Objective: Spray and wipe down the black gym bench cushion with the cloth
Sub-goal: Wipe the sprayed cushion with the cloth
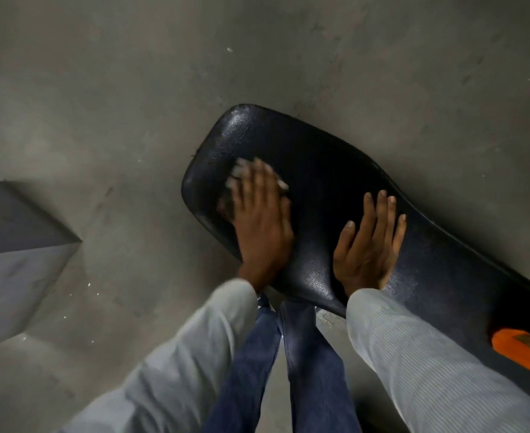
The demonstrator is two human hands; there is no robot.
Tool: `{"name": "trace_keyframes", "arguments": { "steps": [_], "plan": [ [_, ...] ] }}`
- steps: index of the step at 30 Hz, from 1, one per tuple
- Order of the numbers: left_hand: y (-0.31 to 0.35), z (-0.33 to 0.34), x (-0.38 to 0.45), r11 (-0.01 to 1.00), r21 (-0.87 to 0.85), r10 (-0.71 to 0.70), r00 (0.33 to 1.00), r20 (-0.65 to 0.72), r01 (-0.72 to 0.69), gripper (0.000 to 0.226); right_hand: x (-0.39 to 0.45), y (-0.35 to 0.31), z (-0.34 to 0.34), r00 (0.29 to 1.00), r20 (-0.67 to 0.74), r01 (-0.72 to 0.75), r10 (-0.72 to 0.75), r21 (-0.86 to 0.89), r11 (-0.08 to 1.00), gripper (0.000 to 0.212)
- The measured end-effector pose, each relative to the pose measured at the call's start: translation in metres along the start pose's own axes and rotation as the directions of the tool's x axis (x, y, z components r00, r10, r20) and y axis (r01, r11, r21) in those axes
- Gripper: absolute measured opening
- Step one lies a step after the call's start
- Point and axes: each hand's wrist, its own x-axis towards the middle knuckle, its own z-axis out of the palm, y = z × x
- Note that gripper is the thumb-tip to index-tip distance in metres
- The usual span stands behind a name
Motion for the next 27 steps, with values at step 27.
{"name": "trace_keyframes", "arguments": {
  "steps": [27],
  "plan": [
    [-0.041, -0.011, -0.009, 0.988, 0.060, 0.145, 0.989, 0.011, -0.145, 0.060, 0.002, 0.001, 0.001, 1.000, 0.009, 0.005, -0.005, 0.005, 1.000, 0.058]
  ]
}}
